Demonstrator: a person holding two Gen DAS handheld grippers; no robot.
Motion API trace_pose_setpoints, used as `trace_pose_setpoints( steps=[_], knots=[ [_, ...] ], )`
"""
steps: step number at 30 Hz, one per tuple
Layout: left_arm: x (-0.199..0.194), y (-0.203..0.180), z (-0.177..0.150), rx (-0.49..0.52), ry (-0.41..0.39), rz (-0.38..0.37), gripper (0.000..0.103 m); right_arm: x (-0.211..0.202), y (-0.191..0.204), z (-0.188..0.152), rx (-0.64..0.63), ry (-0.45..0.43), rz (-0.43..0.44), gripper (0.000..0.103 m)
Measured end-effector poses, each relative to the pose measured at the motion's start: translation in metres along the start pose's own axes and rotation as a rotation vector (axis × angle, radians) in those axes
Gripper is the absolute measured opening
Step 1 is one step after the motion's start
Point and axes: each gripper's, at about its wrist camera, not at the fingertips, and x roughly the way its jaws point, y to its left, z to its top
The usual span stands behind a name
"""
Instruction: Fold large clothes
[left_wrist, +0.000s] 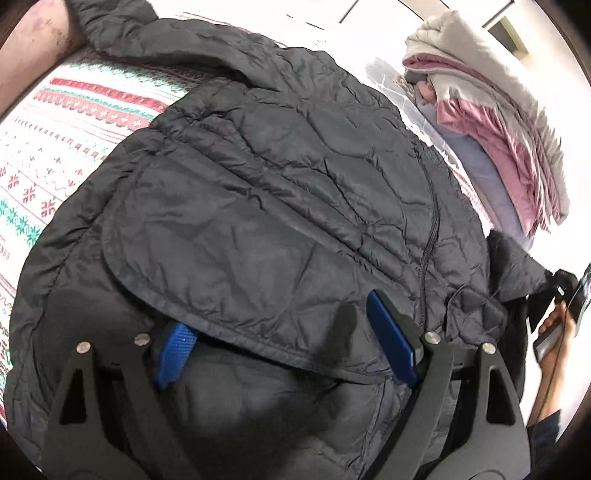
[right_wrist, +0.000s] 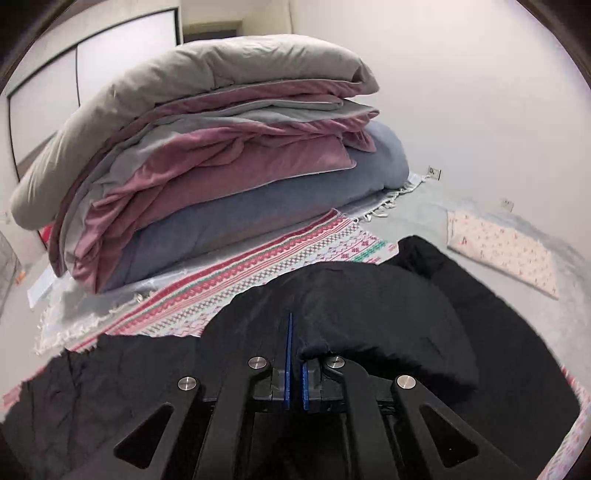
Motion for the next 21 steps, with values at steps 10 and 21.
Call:
trace_pose_setpoints(
  steps=[10, 21],
  knots=[
    [-0.007, 0.000, -0.002, -0.038, 0.016, -0.038, 0.087, -0.069, 0.091, -0.011, -0.029, -0.160, 0.300, 0.007],
    [-0.010, 0.012, 0.002, -0.092, 0.031, -0.088, 0.087, -0.032, 0.308, -0.236, -1.095, 0.095, 0.186, 0.074]
  ],
)
